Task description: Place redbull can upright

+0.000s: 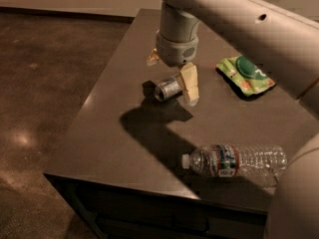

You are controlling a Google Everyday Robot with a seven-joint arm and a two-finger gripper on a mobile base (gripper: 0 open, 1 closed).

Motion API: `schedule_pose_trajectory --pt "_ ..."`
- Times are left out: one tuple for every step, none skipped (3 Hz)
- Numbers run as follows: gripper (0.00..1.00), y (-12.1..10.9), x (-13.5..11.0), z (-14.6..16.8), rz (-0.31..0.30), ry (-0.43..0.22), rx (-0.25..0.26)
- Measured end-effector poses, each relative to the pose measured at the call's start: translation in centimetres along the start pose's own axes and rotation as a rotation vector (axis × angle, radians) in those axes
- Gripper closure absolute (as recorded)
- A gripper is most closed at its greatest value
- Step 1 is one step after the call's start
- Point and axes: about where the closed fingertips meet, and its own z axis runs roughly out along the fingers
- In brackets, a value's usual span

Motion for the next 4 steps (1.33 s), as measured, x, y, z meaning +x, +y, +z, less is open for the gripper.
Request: schedule_pose_trajectory --pt "0.00 -0.37 -0.26 0.63 -0.014 0.016 -0.012" --pt "0.18 -0.51 -0.38 0.86 -0.021 0.019 -0.024" --pt "0.41 -0.45 -0.36 1.03 -0.025 0.016 -0.031" --pt "0.65 -0.34 -0.22 0.67 -0.020 0.004 -0.027"
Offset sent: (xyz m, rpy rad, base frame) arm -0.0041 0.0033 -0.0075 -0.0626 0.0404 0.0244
